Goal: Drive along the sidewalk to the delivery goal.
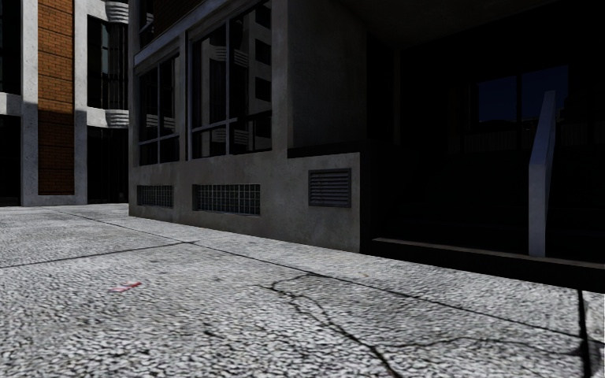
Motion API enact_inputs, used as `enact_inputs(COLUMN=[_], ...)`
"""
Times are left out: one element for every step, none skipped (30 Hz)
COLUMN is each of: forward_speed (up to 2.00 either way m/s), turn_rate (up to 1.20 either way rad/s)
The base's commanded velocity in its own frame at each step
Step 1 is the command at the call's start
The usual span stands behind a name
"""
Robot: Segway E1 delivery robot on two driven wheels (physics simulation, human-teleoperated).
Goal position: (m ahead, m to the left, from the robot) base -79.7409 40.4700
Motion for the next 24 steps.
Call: enact_inputs(forward_speed=[0.00,0.00,0.00,0.00,0.00,0.00,0.00,0.00,0.00,0.00,0.00,0.00,0.00,0.00,0.00,0.00,0.00,0.00,0.00,0.00,0.00,0.00,0.00,0.00], turn_rate=[0.00,0.00,0.00,0.00,0.00,0.00,0.00,0.00,0.00,0.00,0.00,0.00,0.00,0.00,0.00,0.00,0.00,0.00,0.00,0.00,0.00,0.00,0.00,0.00])
